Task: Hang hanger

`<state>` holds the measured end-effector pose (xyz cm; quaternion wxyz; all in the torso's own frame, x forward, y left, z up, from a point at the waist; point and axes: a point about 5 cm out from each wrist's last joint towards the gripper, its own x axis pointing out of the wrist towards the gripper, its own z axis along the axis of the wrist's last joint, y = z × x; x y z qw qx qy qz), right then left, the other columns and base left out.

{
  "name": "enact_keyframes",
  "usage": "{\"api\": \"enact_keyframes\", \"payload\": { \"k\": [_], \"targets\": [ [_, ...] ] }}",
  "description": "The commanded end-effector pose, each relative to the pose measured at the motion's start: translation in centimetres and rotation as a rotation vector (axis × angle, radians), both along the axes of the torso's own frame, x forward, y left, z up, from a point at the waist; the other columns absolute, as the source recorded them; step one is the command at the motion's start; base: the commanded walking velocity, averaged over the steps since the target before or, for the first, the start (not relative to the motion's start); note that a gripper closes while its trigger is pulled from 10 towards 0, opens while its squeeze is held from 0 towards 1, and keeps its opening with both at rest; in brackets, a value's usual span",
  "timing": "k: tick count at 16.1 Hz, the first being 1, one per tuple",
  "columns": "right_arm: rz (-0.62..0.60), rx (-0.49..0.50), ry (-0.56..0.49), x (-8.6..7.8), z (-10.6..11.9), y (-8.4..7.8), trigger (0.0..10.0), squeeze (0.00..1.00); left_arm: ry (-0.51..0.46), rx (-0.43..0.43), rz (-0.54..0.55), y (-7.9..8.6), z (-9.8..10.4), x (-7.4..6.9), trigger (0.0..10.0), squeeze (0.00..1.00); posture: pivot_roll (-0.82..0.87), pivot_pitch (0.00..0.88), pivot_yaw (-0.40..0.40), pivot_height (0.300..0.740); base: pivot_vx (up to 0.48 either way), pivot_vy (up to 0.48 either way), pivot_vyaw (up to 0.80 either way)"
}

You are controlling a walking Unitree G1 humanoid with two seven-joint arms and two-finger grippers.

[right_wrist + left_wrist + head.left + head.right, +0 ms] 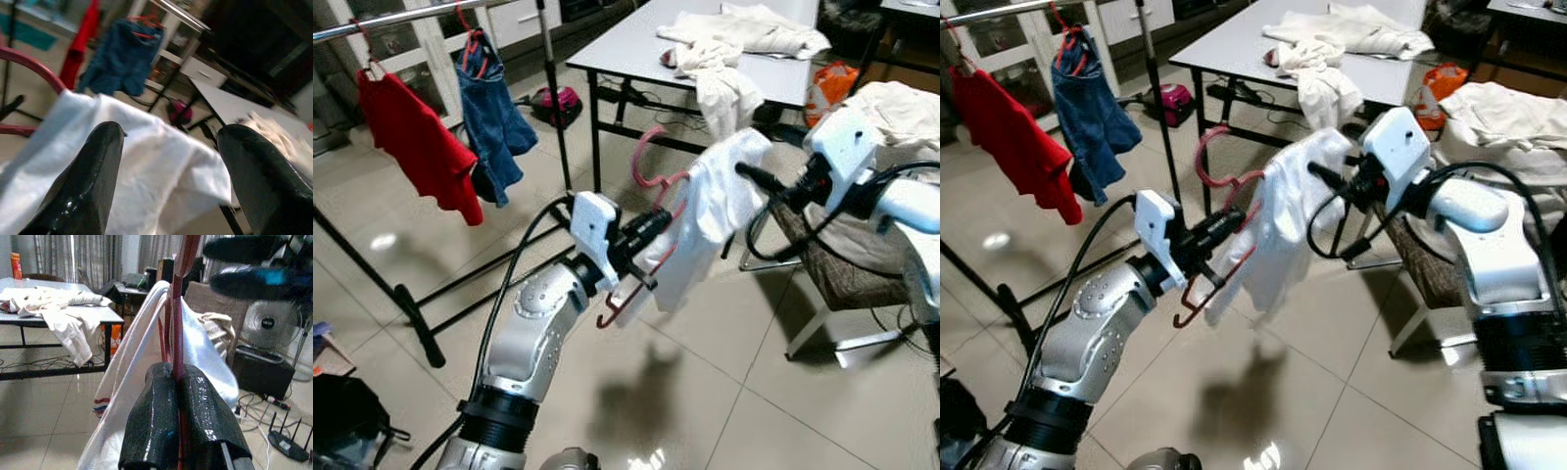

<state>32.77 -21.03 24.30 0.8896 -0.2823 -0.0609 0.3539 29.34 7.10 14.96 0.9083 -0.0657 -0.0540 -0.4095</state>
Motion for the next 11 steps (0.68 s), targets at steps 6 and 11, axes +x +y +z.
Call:
{"api": "enact_keyframes", "payload": {
  "k": [6,11],
  "targets": [
    [0.114,-0.269,-0.063,1.0,1.6,-0.7,10.0,0.00,-0.041,0.053,-0.133,-0.1,0.2,-0.7,10.0,0.00,-0.09,0.000,0.038,0.740,0.000,0.000,0.00],
    [0.202,-0.372,0.002,1.3,0.1,-0.5,10.0,0.00,-0.064,0.062,-0.161,0.1,0.7,-0.6,10.0,0.00,-0.08,0.000,0.028,0.740,0.000,0.000,0.00]
  ]
}}
